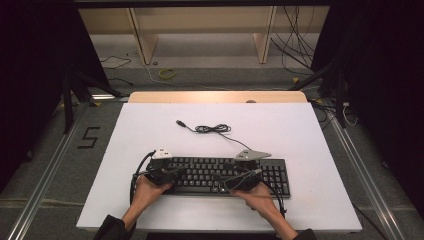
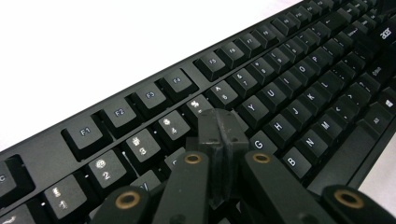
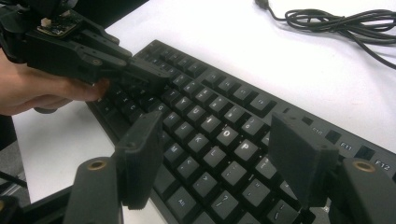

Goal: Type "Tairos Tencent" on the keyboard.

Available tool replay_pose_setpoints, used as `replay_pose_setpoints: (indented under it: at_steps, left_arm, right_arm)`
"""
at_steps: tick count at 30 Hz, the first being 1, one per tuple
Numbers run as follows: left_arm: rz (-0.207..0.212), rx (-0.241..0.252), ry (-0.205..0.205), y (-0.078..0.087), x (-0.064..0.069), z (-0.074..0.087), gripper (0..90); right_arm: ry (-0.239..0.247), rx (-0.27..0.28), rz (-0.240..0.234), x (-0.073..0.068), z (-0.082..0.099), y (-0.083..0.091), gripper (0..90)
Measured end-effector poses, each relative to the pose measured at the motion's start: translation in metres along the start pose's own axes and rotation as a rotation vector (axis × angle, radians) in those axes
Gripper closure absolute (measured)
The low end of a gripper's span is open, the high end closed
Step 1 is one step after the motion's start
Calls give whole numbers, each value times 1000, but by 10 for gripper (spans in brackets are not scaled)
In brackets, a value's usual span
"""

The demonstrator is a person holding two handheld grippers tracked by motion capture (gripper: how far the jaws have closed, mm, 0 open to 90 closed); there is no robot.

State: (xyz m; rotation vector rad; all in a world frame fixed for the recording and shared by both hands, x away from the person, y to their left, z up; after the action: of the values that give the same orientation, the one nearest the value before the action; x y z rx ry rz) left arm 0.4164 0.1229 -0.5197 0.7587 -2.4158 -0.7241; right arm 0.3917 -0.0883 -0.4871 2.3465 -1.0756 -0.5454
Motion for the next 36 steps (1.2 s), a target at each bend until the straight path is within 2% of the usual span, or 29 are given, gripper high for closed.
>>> replay_pose_setpoints:
  at_steps: [9,15,22,25,29,32,36]
  left_arm:
    - [25,50,-4,10,6,-5,783]
    - [47,64,12,14,8,-5,662]
    - [70,103,36,22,10,-6,514]
    - [81,114,35,25,10,-7,451]
    - [92,129,39,29,11,-6,387]
    - [97,144,37,32,11,-6,361]
    - [111,166,54,36,11,-6,341]
  right_arm:
    - [1,8,5,2,-1,0,366]
    - [1,10,10,2,-2,-1,365]
    - [-3,11,16,3,-4,-4,364]
    - [-4,11,19,2,-6,-5,368]
    - [-2,16,22,3,-9,-7,387]
    - [-2,12,27,3,-10,-9,425]
    - [1,0,35,3,-12,-13,482]
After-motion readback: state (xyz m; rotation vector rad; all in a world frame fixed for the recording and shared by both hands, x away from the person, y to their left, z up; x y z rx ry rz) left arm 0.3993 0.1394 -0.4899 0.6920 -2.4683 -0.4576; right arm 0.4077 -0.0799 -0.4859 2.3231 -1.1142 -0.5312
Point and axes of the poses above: each handheld gripper's, and its own axes: y roughly backward along the jaws, z roughly out of its underside, x roughly to its right, the point moved 6 cm from there along -y, roughly forward along the jaws, and after that the axes turned 10 degrees about z, right-handed, at the moved point
